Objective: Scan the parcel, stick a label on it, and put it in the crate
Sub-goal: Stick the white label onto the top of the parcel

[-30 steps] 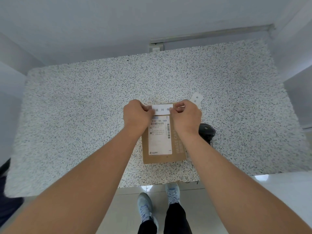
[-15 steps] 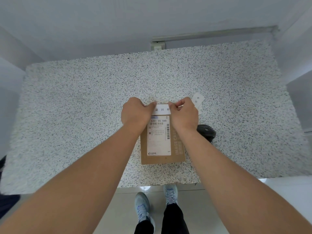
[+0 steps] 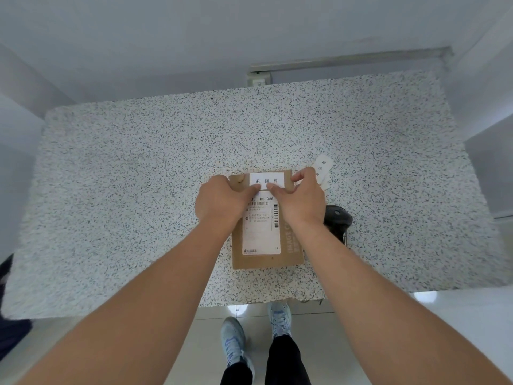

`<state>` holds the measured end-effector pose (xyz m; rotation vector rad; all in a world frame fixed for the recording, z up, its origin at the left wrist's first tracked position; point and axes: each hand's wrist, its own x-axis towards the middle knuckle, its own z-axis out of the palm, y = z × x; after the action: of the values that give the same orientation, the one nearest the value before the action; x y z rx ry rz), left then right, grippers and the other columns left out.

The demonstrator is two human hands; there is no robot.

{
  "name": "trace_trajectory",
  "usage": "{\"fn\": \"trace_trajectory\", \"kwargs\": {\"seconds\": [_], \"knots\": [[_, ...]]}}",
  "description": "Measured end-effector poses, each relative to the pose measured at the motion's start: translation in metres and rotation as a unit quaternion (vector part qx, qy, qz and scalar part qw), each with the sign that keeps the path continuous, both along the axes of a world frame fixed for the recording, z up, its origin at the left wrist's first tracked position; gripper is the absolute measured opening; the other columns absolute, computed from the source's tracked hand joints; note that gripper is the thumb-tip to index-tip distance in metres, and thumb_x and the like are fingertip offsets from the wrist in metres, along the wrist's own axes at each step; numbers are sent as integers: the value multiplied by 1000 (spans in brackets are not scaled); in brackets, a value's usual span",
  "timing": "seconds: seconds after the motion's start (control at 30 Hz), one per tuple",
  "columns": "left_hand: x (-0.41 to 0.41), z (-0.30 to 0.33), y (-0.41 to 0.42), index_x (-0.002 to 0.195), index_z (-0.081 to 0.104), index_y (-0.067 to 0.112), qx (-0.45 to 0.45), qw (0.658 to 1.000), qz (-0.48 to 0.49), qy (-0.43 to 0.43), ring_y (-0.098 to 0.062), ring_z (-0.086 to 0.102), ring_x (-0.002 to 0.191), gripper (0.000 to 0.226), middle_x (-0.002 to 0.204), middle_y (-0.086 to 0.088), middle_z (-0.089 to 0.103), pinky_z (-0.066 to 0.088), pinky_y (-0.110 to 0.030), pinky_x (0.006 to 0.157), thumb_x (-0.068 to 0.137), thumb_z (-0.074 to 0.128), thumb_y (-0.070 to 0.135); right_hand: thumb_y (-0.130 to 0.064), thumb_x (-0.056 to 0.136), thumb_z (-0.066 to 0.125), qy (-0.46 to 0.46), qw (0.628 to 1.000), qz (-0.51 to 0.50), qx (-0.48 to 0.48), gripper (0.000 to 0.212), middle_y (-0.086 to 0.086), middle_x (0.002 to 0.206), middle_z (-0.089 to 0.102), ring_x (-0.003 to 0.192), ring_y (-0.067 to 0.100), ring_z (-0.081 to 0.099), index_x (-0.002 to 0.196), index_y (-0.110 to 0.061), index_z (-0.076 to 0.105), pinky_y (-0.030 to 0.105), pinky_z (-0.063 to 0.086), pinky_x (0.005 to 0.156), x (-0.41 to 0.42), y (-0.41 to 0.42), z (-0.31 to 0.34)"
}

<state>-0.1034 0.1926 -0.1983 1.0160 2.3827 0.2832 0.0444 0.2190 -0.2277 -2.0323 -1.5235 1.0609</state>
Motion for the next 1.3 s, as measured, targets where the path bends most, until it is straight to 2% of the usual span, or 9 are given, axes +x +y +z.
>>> {"fn": "trace_trajectory", "kwargs": {"seconds": [0.13,0.27,0.43,0.53,0.73,0.87,1.03,1.17,1.3], "knots": [[-3,0,-6,80,59,17,6,1000,4,1,-15,59,60,40,75,0,66,39,-26,50,89,66,56,-44,96,67,-21,1000,5,10,28,1,93,68,79,21,68,105,-27,47,35,51,62,1,-2,-1],[-5,2,-15,83,60,15,2,1000,-14,-6,-17,57,61,25,77,-3,68,43,-27,52,96,57,36,-30,101,61,-24,1000,1,16,12,3,92,68,77,20,67,105,-23,52,38,55,65,4,-7,5],[-4,9,-38,94,58,15,11,998,-57,-17,-21,62,70,13,84,-4,68,46,-31,55,98,53,27,-27,100,59,-24,999,25,23,7,2,96,67,83,21,69,101,-27,52,45,60,71,7,-26,18],[0,11,-58,109,55,17,19,991,-132,12,-28,64,85,17,101,-7,64,56,-40,67,101,51,32,-34,100,61,-52,995,77,32,11,1,108,60,95,22,63,105,-29,52,43,59,78,9,-46,27],[7,6,-92,140,43,16,16,976,-216,-27,-39,62,107,44,143,-16,37,55,-48,85,100,57,27,-40,101,57,-170,964,198,55,40,1,149,48,123,33,49,139,-28,59,43,44,100,14,-80,36],[8,1,-109,160,24,19,14,959,-280,-31,-39,56,125,64,171,-8,3,53,-50,97,102,52,27,-43,103,54,-186,953,235,35,50,-2,164,33,138,36,44,151,-31,49,50,39,109,20,-99,24],[8,-7,-127,166,9,18,22,935,-350,-57,-35,46,141,72,174,2,-15,46,-48,110,106,46,30,-42,103,55,-87,966,242,18,62,-7,172,15,144,31,43,160,-28,34,52,43,114,26,-118,6],[7,-16,-133,166,3,16,35,928,-362,-81,-36,34,151,74,173,-1,-18,39,-50,117,107,45,30,-34,104,57,-57,970,233,35,64,-15,174,-7,157,24,25,162,-28,30,51,34,122,29,-127,0],[6,-23,-133,166,-2,15,45,923,-371,-95,-34,16,159,74,172,-2,-25,28,-48,125,108,42,27,-26,104,60,-31,974,220,39,65,-22,172,-11,159,13,16,163,-24,32,35,25,122,30,-128,2]]}}
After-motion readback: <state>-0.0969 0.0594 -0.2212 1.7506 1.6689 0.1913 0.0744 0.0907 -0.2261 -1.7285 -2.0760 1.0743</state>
